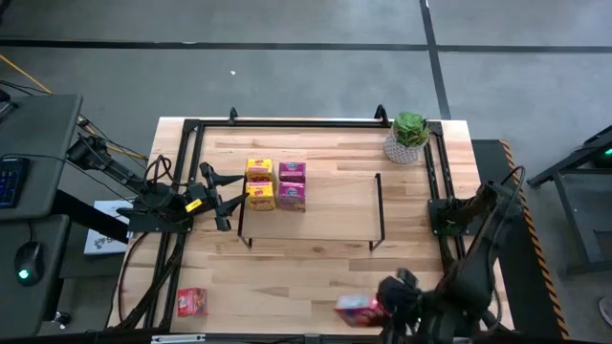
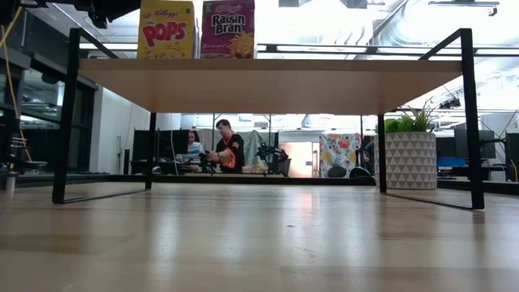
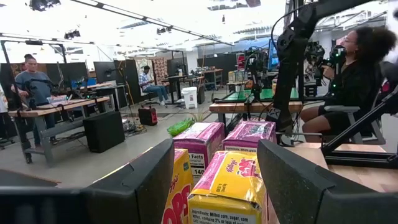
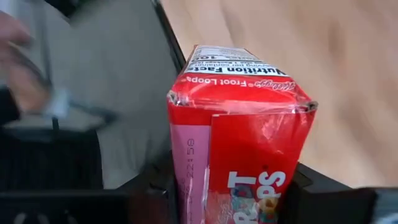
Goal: Stack cereal on shelf
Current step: Put the right red cereal box on the shelf
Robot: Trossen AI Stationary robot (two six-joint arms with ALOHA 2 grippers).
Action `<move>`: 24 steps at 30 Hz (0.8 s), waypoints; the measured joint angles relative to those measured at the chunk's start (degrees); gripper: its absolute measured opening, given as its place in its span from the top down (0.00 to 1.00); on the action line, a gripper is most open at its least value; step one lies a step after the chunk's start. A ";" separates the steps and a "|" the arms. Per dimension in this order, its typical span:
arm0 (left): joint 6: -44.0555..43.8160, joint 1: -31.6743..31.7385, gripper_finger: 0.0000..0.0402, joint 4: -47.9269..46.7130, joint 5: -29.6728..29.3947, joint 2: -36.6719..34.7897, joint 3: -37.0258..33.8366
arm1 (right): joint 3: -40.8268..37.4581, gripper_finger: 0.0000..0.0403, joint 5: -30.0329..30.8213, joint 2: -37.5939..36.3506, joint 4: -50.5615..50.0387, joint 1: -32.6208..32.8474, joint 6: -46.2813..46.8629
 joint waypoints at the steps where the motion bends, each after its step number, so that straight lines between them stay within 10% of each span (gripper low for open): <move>1: 0.00 0.00 0.45 0.00 0.00 0.02 0.00 | 3.01 0.65 2.81 0.00 -0.13 -1.08 -5.28; 10: -0.05 0.00 0.45 0.00 0.00 0.00 -0.02 | 21.91 0.65 9.04 -0.09 -10.02 -18.85 -41.51; 24: -0.05 0.00 0.45 0.02 0.00 0.00 -0.01 | 20.42 0.65 -15.16 2.88 -26.00 -46.57 -53.09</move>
